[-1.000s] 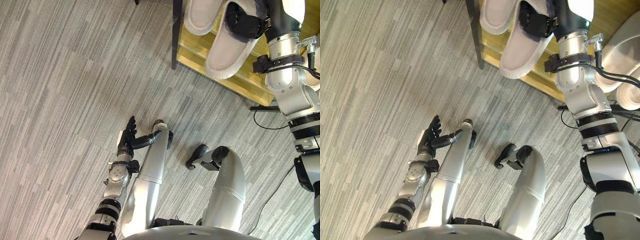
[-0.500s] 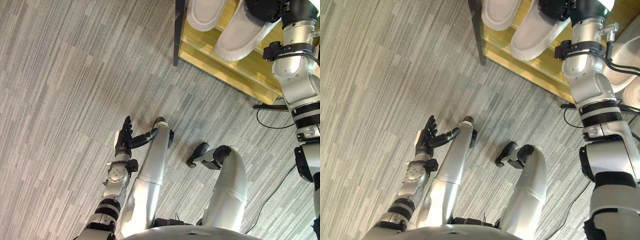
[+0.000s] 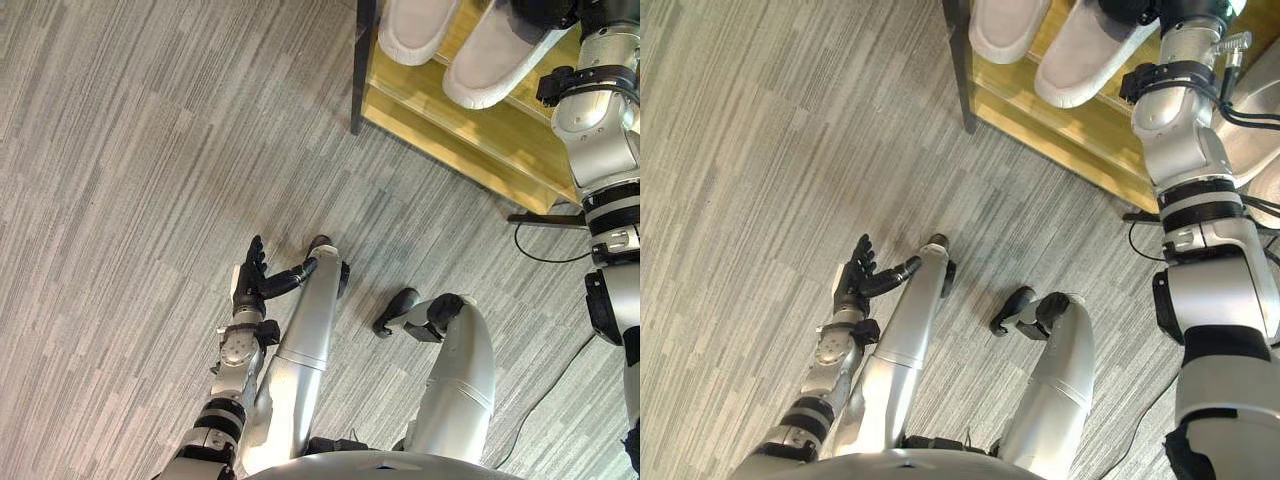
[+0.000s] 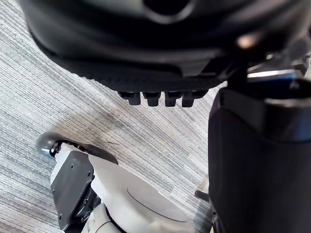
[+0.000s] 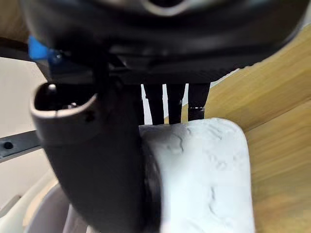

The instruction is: Organize the slippers on the shoe rack

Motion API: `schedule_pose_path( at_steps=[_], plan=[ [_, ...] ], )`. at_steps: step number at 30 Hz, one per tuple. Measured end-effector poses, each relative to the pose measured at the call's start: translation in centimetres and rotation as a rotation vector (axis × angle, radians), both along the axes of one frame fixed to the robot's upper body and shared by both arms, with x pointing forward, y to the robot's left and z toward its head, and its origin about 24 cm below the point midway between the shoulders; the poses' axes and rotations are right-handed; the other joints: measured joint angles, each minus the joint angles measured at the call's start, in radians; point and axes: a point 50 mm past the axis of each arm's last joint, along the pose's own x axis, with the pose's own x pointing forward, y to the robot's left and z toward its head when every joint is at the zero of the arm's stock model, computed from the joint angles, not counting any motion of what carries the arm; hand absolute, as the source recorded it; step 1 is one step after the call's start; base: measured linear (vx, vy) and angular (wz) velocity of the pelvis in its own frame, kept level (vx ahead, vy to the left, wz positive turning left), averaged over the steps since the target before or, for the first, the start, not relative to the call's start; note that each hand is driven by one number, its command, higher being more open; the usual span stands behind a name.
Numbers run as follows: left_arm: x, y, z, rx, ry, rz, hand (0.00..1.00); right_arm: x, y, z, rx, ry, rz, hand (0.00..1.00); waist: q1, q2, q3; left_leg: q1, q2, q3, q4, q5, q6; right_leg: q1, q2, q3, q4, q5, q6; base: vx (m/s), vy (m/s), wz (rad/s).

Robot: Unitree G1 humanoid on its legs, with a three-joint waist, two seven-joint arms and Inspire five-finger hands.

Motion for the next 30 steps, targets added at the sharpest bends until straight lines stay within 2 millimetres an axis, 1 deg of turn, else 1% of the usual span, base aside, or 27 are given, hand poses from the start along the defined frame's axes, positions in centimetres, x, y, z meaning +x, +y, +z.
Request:
schedule_pose_path(
  at_steps=[5, 8, 14, 19, 21, 22, 26, 29, 30],
  plan=[
    [0.0, 0.0, -0.1, 0.002, 0.005, 0.005, 1.00, 0.0, 0.0, -0.1, 0.015, 0.004, 0.007, 1.00, 0.000, 0.000, -0.003, 0.000, 0.002, 0.000, 0.000, 0.000, -0.001, 0.000, 0.001, -0.001, 0.001, -0.001, -0.002, 0.00, 0.000, 0.00],
    [-0.1, 0.1, -0.2, 0.003, 0.012, 0.011, 1.00, 0.3, 0.1, -0.5, 0.025, 0.018, 0.009, 1.00, -0.002, 0.000, -0.010, 0.001, 0.003, 0.001, 0.000, 0.000, -0.001, 0.000, 0.001, 0.000, 0.001, -0.001, -0.002, 0.00, 0.000, 0.00],
    [-0.3, 0.3, -0.5, 0.010, 0.029, 0.021, 1.00, 0.6, 1.4, -1.4, 0.052, 0.034, 0.052, 1.00, -0.013, 0.000, -0.011, 0.029, 0.008, 0.006, 0.001, 0.000, -0.001, 0.027, 0.003, 0.001, -0.001, -0.001, -0.003, 0.00, 0.000, 0.00],
    [-0.5, 0.7, -0.9, 0.022, 0.060, 0.027, 1.00, -0.4, 3.4, -2.3, 0.037, -0.022, 0.134, 1.00, -0.024, 0.000, -0.011, 0.059, 0.016, 0.012, 0.001, -0.002, 0.001, 0.055, 0.007, 0.004, -0.002, -0.002, -0.003, 0.01, -0.009, -0.02],
    [-0.5, 0.7, -1.0, 0.023, 0.067, 0.027, 1.00, -0.7, 3.8, -2.6, 0.038, -0.032, 0.150, 1.00, -0.024, 0.000, -0.011, 0.067, 0.020, 0.014, 0.001, -0.003, 0.002, 0.062, 0.010, 0.006, -0.002, -0.002, -0.003, 0.02, -0.022, -0.05],
    [-0.5, 0.7, -1.1, 0.023, 0.076, 0.028, 1.00, -0.9, 4.0, -2.9, 0.070, -0.049, 0.163, 1.00, -0.024, 0.000, -0.011, 0.074, 0.024, 0.014, 0.001, -0.004, 0.002, 0.069, 0.014, 0.006, -0.004, -0.002, -0.003, 0.02, -0.025, -0.08],
    [-0.5, 0.8, -1.1, 0.023, 0.083, 0.031, 1.00, -2.1, 4.1, -3.3, 0.147, -0.122, 0.185, 1.00, -0.024, 0.000, -0.011, 0.082, 0.035, 0.019, 0.001, -0.004, 0.002, 0.072, 0.021, 0.009, -0.004, -0.001, -0.004, 0.03, -0.031, -0.07],
    [-0.6, 0.9, -1.3, 0.025, 0.097, 0.036, 1.00, -2.7, 4.0, -4.3, 0.210, -0.148, 0.192, 1.00, -0.029, 0.000, -0.011, 0.101, 0.039, 0.021, 0.000, -0.007, 0.000, 0.091, 0.023, 0.008, -0.006, -0.002, -0.004, 0.04, -0.029, -0.03],
    [-0.7, 1.0, -1.4, 0.029, 0.106, 0.035, 1.00, -3.1, 4.1, -4.9, 0.244, -0.159, 0.200, 1.00, -0.031, 0.000, -0.011, 0.111, 0.042, 0.023, -0.003, -0.009, 0.000, 0.100, 0.026, 0.010, -0.009, -0.002, -0.005, 0.04, -0.027, -0.09]
  ],
)
